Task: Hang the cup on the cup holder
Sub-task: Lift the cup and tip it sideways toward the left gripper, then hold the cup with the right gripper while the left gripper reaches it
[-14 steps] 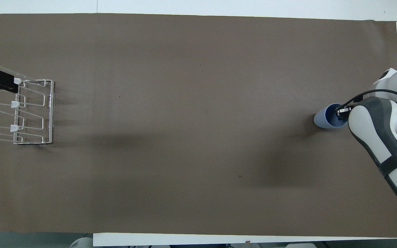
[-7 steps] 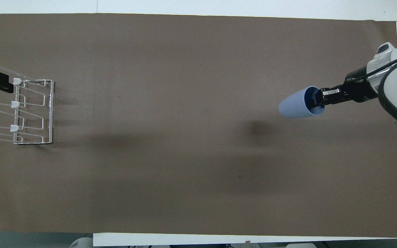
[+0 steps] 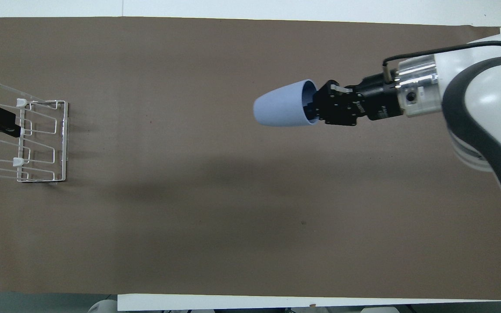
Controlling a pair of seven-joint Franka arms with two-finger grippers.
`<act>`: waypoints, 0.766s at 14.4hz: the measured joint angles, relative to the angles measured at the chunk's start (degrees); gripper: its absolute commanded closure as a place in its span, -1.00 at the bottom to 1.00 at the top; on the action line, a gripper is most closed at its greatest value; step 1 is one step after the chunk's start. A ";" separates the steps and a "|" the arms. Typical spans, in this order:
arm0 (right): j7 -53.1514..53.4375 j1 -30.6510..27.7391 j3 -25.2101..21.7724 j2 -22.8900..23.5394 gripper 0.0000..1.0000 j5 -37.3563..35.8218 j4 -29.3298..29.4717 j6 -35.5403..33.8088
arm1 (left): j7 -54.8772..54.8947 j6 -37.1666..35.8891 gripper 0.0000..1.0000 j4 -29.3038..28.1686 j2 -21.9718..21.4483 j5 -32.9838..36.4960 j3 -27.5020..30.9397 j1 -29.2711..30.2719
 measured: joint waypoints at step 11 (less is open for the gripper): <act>14.21 11.29 0.06 1.50 1.00 7.34 -1.43 10.11 | -64.28 13.90 -1.00 -3.01 -0.73 -16.06 -0.96 -11.12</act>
